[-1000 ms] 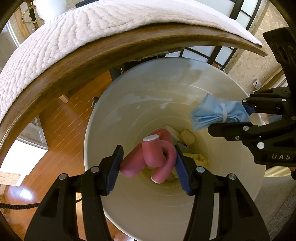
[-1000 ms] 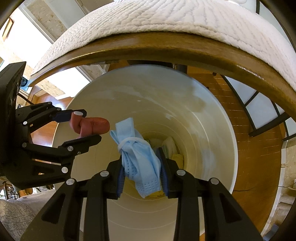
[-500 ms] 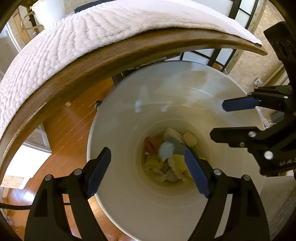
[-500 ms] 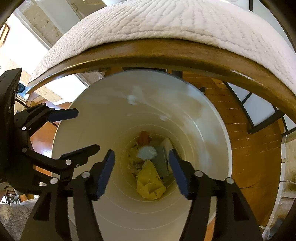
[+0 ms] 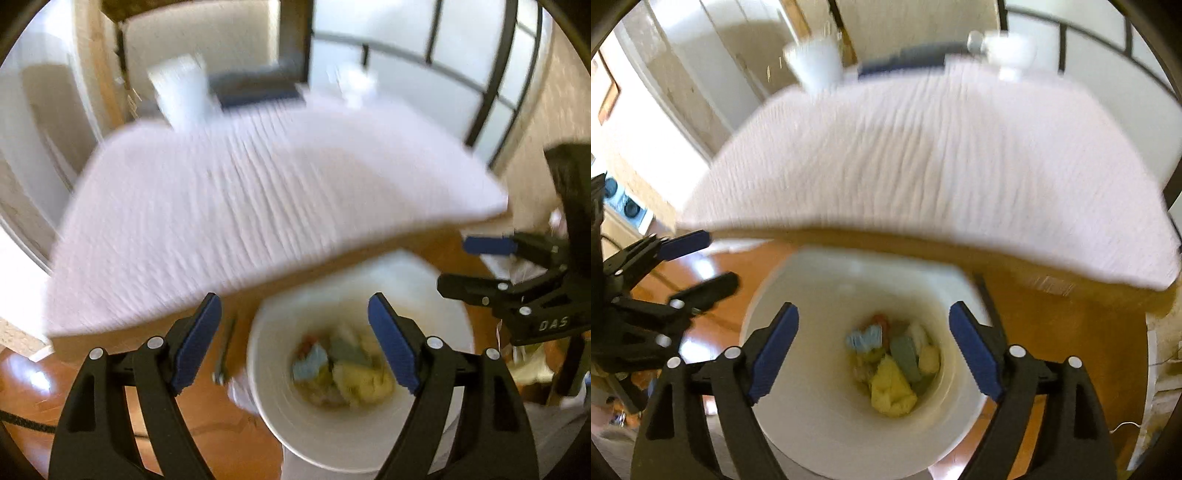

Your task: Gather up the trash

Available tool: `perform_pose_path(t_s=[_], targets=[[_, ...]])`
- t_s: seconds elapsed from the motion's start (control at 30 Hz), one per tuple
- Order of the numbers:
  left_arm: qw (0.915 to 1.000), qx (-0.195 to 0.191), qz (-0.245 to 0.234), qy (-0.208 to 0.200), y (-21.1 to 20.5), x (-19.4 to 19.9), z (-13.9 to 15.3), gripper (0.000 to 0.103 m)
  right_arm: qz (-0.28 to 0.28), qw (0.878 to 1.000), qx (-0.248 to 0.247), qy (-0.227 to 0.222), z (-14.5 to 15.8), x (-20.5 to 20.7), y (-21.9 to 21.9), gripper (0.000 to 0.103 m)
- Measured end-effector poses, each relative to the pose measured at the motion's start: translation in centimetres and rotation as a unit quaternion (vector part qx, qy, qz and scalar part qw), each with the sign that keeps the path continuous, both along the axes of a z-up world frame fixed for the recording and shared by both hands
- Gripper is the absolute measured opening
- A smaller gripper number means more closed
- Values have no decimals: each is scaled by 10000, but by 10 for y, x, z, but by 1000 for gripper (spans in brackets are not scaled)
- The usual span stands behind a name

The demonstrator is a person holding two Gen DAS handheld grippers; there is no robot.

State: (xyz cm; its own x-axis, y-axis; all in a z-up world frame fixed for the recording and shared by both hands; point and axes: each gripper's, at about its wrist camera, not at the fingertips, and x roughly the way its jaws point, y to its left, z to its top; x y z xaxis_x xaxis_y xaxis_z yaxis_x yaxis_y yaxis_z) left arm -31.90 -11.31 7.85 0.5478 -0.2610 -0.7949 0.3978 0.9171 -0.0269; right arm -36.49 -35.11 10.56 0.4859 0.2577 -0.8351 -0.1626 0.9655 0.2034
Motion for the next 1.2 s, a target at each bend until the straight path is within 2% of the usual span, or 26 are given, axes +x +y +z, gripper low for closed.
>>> perform_pose_path(t_s=[0.1,0.2,0.3,0.43,0.53,0.7,0.9,1.2], targets=[[9960,-246,522,-681,17,18,52,98,-199,9980,-56,-591,38,13,-9,93],[9881,-430,931,-1150,32,43,79,98,-434,9919,-188,-1181,66,32,-20,98],[9808,-340,1392,-1325,42,84,85,98,-667,9874,-342,-1392,72,62,-30,98],[9781,-318,1770,-1045,51,139,62,98,-889,9880,-423,-1193,51,107,-49,98],[9756,-88,2010,-878,54,171,39,99,-1047,9884,-517,-971,29,140,-60,98],[9746,121,2142,-636,60,209,10,99,-1268,9862,-721,-777,-2,179,-76,98],[9753,266,2149,-447,60,235,-15,99,-1452,9839,-896,-527,-28,212,-93,98],[9721,431,2298,-166,66,264,-52,99,-1545,9806,-1162,-326,-47,230,-108,98]])
